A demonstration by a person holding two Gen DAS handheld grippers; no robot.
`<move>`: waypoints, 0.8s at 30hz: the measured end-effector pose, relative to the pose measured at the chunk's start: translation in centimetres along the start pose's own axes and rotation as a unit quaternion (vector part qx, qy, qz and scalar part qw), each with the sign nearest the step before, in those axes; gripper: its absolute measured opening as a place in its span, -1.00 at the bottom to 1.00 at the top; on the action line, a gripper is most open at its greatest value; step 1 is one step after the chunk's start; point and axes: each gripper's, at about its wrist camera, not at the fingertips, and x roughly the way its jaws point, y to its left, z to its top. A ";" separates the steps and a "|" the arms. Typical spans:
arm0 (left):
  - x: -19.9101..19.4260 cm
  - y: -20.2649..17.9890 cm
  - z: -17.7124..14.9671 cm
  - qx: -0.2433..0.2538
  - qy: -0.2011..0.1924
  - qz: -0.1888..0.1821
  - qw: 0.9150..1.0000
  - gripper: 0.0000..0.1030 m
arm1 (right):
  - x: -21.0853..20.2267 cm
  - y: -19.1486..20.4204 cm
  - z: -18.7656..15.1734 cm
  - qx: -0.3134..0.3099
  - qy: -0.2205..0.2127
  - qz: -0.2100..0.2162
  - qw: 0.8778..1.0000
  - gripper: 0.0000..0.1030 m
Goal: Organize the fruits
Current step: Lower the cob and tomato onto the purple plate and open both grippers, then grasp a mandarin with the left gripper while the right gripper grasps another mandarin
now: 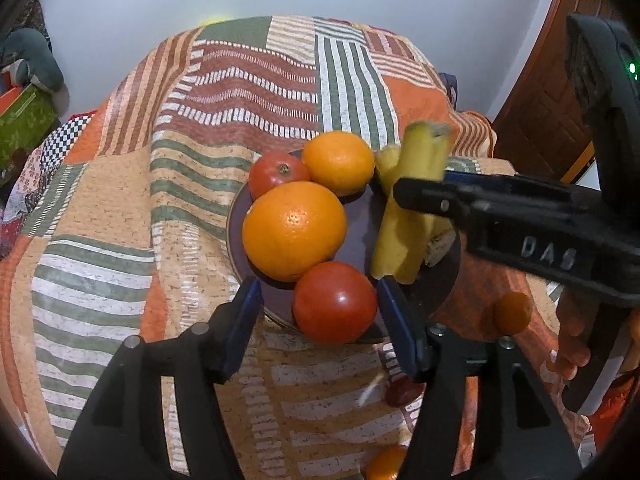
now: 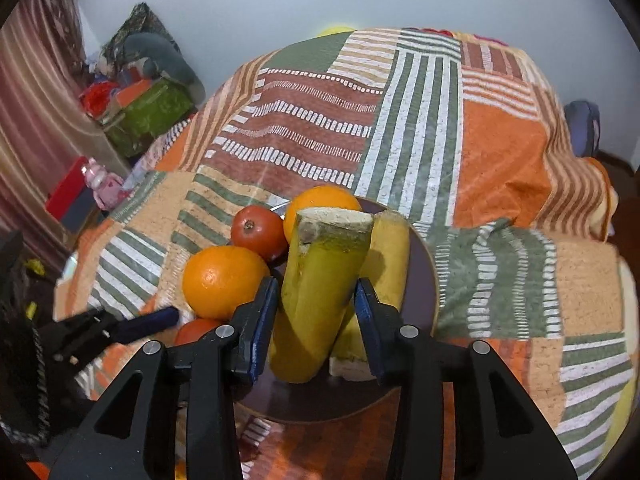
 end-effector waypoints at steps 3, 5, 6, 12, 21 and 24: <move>-0.8 0.1 0.0 -0.002 -0.005 -0.001 1.000 0.18 | -0.8 0.5 -0.1 -0.018 -0.010 -0.015 1.000 0.04; -1.4 0.1 0.1 -0.001 -0.009 0.001 1.000 0.18 | -1.6 0.7 -0.1 -0.028 -0.018 -0.023 0.999 0.09; -1.8 0.1 0.1 0.000 -0.013 0.004 1.000 0.18 | -1.8 0.8 -0.2 -0.031 -0.021 -0.026 0.999 0.10; -4.1 0.2 -0.3 0.006 -0.023 0.011 1.000 0.18 | -4.6 1.1 -1.1 -0.035 -0.036 -0.038 0.998 0.10; -6.8 -0.4 -2.5 0.020 -0.024 0.017 0.999 0.23 | -8.6 1.0 -4.5 -0.034 -0.048 -0.054 0.997 0.10; -7.2 -0.6 -3.6 0.019 -0.013 0.011 1.000 0.23 | -9.3 0.7 -5.9 -0.034 -0.044 -0.063 0.996 0.10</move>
